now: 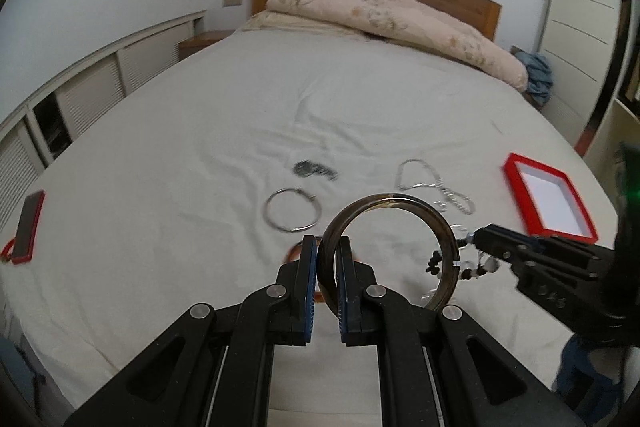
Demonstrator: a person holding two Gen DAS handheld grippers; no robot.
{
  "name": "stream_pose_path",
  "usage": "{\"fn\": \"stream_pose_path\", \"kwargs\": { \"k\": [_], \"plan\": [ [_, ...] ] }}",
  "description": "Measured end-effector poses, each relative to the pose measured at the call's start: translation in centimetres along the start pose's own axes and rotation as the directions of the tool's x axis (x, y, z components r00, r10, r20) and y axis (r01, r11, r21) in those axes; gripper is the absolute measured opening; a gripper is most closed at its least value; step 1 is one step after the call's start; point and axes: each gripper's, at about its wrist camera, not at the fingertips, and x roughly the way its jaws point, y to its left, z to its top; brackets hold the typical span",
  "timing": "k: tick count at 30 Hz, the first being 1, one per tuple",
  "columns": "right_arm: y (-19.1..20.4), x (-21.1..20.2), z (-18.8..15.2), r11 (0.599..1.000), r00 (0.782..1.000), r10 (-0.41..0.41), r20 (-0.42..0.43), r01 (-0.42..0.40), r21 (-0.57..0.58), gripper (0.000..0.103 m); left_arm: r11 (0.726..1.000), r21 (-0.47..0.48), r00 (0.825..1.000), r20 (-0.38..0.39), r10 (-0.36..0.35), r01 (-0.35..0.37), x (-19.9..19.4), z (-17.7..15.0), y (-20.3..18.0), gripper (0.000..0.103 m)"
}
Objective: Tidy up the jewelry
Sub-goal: 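Carry the horn bangle and beaded bracelet into the red box and release both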
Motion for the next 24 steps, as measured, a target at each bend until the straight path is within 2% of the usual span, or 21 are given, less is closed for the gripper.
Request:
{"fn": "stream_pose_path", "kwargs": {
  "k": [4, 8, 13, 19, 24],
  "plan": [
    [-3.1, -4.5, 0.6, 0.998, 0.997, -0.046, 0.057, 0.043, 0.045, 0.009, 0.997, 0.048, 0.998, 0.004, -0.065, 0.065, 0.2, 1.4, -4.2, 0.009],
    [-8.9, -9.0, 1.4, 0.987, 0.986, -0.123, 0.115, 0.109, 0.12, 0.009, 0.986, 0.096, 0.99, -0.013, -0.138, 0.138, 1.5, 2.7, -9.2, 0.009],
    [-16.3, -12.1, 1.8, 0.961, 0.963, -0.229, 0.145, 0.2, 0.191, 0.009, 0.96, 0.17, 0.975, -0.05, -0.215, 0.221, 5.5, 4.7, -17.2, 0.009],
    [-24.9, -11.6, 0.4, 0.919, 0.941, -0.317, 0.12, 0.274, 0.285, 0.009, 0.93, 0.246, 0.961, -0.11, -0.252, 0.272, 11.8, 5.6, -26.5, 0.009],
    [-29.4, -9.1, -2.2, 0.891, 0.939, -0.336, 0.072, 0.292, 0.349, 0.01, 0.914, 0.301, 0.957, -0.188, -0.222, 0.271, 16.8, 4.1, -31.4, 0.009]
  ]
}}
